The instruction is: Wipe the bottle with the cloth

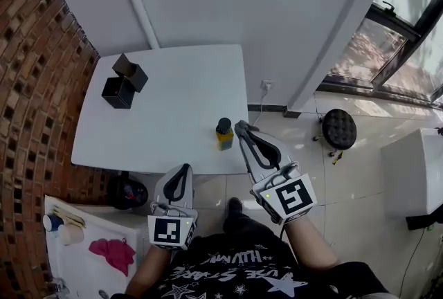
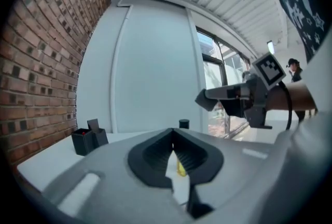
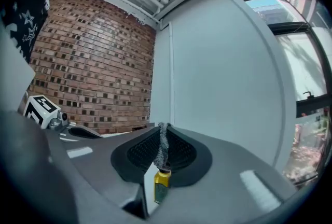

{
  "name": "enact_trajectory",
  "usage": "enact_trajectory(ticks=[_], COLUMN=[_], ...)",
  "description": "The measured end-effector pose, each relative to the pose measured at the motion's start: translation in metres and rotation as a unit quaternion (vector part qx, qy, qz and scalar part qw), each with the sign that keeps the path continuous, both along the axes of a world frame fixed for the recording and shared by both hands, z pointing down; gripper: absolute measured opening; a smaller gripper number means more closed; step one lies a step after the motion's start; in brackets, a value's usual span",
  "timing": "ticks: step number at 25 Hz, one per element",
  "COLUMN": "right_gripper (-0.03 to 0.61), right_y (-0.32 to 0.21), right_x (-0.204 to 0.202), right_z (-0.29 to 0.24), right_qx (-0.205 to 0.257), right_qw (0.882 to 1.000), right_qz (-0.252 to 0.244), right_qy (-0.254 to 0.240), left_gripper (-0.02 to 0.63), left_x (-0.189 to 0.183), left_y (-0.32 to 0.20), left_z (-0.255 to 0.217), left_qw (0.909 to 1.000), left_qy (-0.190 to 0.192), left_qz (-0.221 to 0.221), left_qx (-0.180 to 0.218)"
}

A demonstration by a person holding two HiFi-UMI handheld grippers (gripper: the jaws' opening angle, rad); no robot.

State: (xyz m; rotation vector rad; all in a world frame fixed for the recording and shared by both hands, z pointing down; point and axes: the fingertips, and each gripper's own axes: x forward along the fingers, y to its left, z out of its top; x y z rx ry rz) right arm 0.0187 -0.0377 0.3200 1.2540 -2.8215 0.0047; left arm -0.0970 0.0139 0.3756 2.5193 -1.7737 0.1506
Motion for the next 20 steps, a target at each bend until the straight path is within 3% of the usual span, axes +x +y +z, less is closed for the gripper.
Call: enact_trajectory(ticks=[3, 9, 20], right_gripper=[0.038, 0.038, 0.038], right_y=[-0.018, -0.041, -0.041], right_x=[-0.011, -0.038, -0.057], right_z=[0.011, 0.023, 0.042], right_qx=[-0.013, -0.015, -0.047], right_qw=[0.999, 0.99, 0.987], right_qz=[-0.046, -0.118, -0.112], right_qy=[0.019, 0.077, 0.105], left_gripper=[0.005, 0.005, 0.005], left_x=[0.009, 0.015, 0.005], left_y=[-0.017, -0.029, -0.056], left_z=[0.018, 0.034, 0.041], left_qw=[0.9995, 0.9985, 0.998], left_qy=[-0.026, -0.006, -0.016], left_qz=[-0.003, -0.026, 0.02], left_qx=[-0.018, -0.048, -0.058])
